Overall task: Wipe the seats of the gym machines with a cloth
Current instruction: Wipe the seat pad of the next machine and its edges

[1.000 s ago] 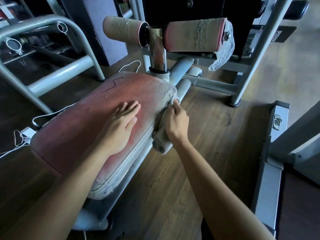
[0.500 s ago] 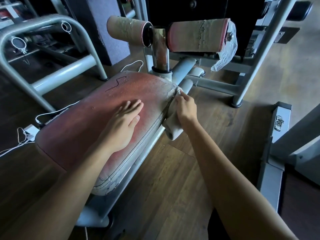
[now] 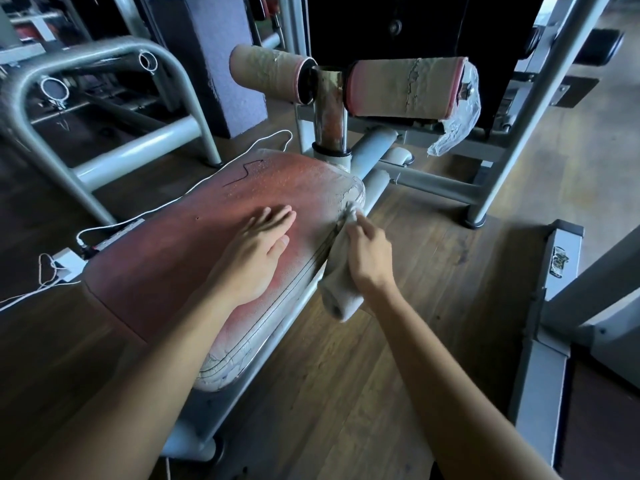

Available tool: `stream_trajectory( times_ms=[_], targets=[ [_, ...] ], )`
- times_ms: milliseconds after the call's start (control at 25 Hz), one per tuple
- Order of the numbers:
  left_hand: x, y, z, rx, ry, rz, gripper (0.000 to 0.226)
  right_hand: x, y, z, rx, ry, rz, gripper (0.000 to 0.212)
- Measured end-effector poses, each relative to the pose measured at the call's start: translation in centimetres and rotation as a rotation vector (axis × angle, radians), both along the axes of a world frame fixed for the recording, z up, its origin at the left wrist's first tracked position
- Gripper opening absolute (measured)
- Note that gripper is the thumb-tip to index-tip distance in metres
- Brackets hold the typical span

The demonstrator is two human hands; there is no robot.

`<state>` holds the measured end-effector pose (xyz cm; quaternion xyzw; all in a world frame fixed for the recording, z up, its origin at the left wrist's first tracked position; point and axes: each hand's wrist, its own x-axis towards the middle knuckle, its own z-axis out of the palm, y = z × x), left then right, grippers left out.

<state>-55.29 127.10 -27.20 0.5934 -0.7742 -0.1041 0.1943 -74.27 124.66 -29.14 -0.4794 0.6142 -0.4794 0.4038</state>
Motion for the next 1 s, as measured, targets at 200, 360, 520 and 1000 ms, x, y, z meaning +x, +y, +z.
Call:
stream_trajectory(
  times_ms=[200, 360, 520, 1000],
  targets=[
    [0.4, -0.3, -0.5, -0.016, 0.005, -0.002, 0.046, -0.7, -2.8, -0.2, 0.034, 0.057, -0.025, 0.033],
    [0.5, -0.5, -0.7, -0.031, 0.021, -0.01, 0.046, -1.3, -0.4, -1.0, -0.009, 0.054, 0.023, 0.032],
    [0.5, -0.6, -0.6, -0.046, 0.041, 0.009, 0.046, -0.8, 1.2, -1.7, -0.09, 0.12, -0.005, 0.027],
    [8.0, -4.1, 1.2, -0.082, 0.284, 0.357, 0.039, 1.9, -1.3, 6.3, -0.045, 0.347, -0.06, 0.034]
  ],
)
